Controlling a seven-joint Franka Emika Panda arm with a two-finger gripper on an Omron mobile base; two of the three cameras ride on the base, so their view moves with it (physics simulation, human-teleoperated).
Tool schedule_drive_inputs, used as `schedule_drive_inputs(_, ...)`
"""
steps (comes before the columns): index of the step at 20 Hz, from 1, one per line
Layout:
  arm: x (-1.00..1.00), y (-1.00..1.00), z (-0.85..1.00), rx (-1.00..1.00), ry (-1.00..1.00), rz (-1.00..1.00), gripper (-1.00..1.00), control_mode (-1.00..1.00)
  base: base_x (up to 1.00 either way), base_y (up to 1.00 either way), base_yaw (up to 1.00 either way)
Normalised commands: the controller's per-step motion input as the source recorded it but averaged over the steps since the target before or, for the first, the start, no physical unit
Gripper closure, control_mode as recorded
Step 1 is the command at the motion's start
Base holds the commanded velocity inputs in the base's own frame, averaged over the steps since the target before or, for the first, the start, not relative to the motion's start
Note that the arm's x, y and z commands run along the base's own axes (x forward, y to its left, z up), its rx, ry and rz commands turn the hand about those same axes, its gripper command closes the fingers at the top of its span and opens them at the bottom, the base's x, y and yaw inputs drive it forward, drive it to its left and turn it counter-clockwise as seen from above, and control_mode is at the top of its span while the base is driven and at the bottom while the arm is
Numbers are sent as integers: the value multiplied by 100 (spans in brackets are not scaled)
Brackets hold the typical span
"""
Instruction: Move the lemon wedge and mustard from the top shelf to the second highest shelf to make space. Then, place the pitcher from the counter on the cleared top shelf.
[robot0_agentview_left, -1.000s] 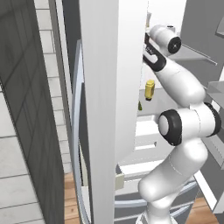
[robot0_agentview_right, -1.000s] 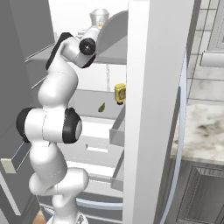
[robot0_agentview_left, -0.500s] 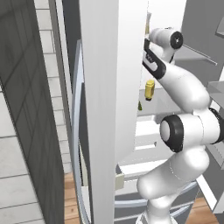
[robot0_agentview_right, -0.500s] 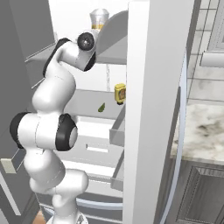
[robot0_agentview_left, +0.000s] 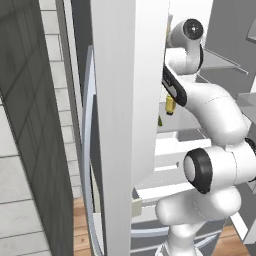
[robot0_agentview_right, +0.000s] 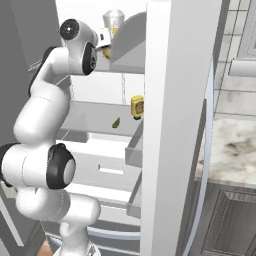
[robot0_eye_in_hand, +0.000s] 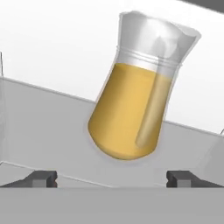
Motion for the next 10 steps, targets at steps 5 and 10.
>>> schedule_drive_inputs(5, -85, 0, -25, -1, 14, -6, -100, -100, 0, 0, 0)
schedule_drive_inputs(10, -100, 0, -35, 0, 7, 0, -100, -100, 0, 0, 0)
